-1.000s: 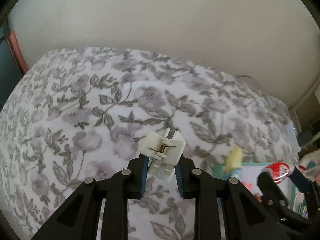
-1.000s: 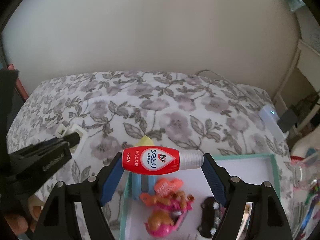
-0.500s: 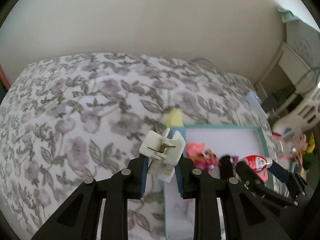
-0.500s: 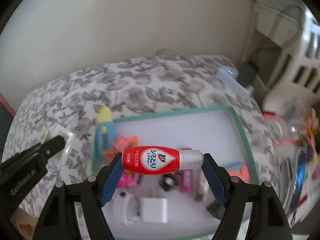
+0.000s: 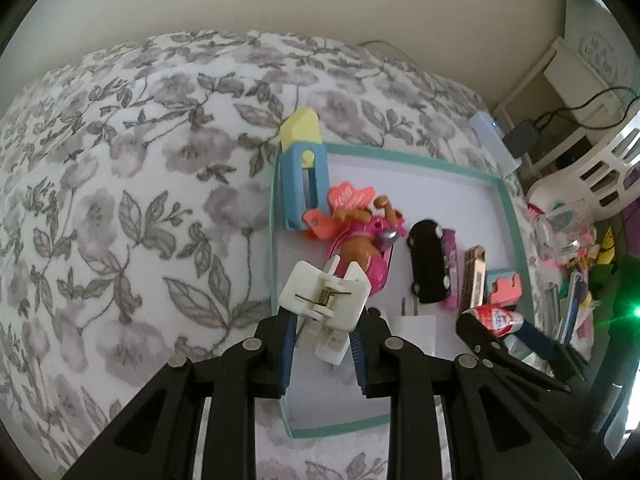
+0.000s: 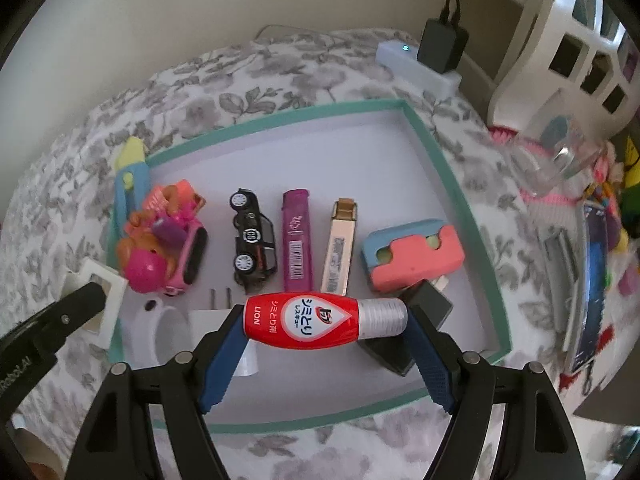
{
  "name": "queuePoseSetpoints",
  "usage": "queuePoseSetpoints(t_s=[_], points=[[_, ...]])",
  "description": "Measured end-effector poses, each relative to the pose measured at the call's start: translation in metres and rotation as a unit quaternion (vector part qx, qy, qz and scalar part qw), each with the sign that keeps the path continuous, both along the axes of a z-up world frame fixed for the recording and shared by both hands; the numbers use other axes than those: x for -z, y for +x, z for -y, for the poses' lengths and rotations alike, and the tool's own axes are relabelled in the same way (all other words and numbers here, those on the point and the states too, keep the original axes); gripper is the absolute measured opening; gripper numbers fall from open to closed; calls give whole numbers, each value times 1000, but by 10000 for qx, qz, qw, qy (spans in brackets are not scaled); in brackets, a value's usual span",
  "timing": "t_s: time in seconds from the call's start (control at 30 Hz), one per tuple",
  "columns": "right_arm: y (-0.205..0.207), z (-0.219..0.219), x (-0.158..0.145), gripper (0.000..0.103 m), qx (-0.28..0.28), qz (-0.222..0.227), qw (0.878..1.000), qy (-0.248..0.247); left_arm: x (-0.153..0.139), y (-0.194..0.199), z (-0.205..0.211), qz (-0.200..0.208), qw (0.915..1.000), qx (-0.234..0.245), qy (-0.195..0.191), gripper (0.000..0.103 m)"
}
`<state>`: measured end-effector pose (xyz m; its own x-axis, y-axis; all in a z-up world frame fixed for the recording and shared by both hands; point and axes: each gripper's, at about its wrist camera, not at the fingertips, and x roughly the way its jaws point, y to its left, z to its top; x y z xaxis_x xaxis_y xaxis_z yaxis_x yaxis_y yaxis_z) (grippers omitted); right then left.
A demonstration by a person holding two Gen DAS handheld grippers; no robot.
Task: Organize rigid objects
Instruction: 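Carry clip with left tool while right tool carries glue bottle into tray, then open both tools to release clip and glue bottle in the tray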
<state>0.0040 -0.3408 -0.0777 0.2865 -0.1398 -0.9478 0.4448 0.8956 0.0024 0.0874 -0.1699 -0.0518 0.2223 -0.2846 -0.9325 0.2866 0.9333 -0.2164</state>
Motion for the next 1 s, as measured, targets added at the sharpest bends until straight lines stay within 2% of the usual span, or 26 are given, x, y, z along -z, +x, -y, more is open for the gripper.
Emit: queuePoseSetpoints(t_s=[0.2, 0.4, 0.43, 0.47, 0.53, 0.6, 0.7, 0.8, 0.83, 0.87, 0.9, 1.0], points=[[-6, -5, -1, 80, -51, -23, 10000, -24, 11, -8, -1, -345, 9994, 9, -49, 26], [-10, -8, -3, 81, -41, 25, 10000, 3, 11, -16, -1, -345, 9994, 34, -59, 29], [-11, -8, -3, 81, -38, 30, 10000, 8, 11, -17, -2, -327, 9994, 34, -52, 35], [-11, -8, -3, 81, -33, 39, 10000, 21, 10, -18, -3, -310, 9995, 33, -47, 47], [-12, -9, -3, 82, -36, 63, 10000, 38, 9, -18, -5, -249, 9997, 6, -1, 61], [-13, -8, -4, 84, -36, 97, 9999, 49, 7, -19, -8, -167, 9998, -17, 56, 62], [-15, -8, -5, 87, -24, 121, 9999, 24, 4, -20, -13, -43, 9998, -74, 174, 73], [-17, -8, -7, 87, -14, 160, 9999, 48, -2, -23, -16, 195, 9990, -106, 399, 73], [-18, -9, -8, 87, -16, 183, 9998, 69, -3, -23, -17, 274, 9984, -117, 480, 76], [-18, -9, -8, 88, -26, 201, 9998, 83, -5, -24, -19, 366, 9975, -136, 588, 85], [-19, -10, -9, 88, -32, 218, 9997, 95, -6, -24, -20, 419, 9969, -153, 650, 89], [-20, -15, -11, 94, -69, 287, 9994, 151, -10, -25, -27, 646, 9938, -231, 875, 92]])
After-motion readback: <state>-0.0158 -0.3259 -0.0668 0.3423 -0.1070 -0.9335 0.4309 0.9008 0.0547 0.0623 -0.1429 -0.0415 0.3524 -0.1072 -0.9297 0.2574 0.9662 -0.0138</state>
